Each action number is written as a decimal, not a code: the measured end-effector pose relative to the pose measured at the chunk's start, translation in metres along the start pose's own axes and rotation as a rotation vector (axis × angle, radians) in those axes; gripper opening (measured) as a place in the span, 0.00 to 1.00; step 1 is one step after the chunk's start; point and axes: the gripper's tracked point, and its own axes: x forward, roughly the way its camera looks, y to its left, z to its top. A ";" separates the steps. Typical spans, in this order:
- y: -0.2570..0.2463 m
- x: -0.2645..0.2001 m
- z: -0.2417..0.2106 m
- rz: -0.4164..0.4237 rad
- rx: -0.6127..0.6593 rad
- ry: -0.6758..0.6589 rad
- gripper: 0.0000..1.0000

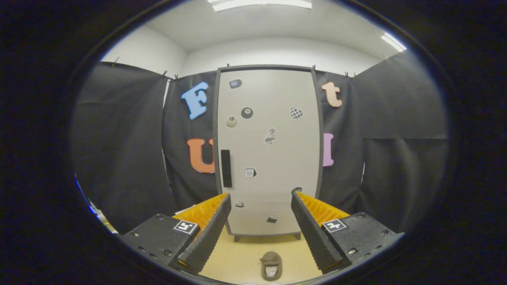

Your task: Open the shoe cabinet door, grab the shoes and put them into the shoe cabinet, then close the shoe cabinet door.

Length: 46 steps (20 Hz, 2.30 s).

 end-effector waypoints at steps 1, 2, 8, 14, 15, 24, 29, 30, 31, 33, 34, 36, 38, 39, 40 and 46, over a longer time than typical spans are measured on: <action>0.008 0.018 -0.001 0.013 0.003 0.002 1.00; 0.016 0.036 -0.001 0.022 0.004 0.003 1.00; 0.060 0.142 0.002 0.064 -0.013 0.006 0.98; 0.086 0.218 -0.018 0.090 -0.021 0.046 0.90; 0.087 0.226 -0.021 0.089 -0.021 0.057 0.85; 0.088 0.248 -0.030 0.076 0.049 0.107 0.41; 0.085 0.243 -0.032 0.116 0.015 0.111 0.34; 0.084 0.240 -0.031 0.129 0.008 0.108 0.33; 0.083 0.236 -0.033 0.140 -0.001 0.106 0.32; 0.083 0.218 -0.032 0.155 -0.012 0.099 0.30; 0.085 0.207 -0.030 0.163 -0.014 0.100 0.30; 0.082 0.191 -0.032 0.180 -0.005 0.105 0.30; 0.075 0.168 -0.032 0.195 0.004 0.110 0.29; 0.069 0.159 -0.031 0.197 0.002 0.109 0.29; 0.063 0.150 -0.032 0.198 -0.004 0.110 0.28; 0.025 0.096 -0.034 0.143 0.010 0.107 0.27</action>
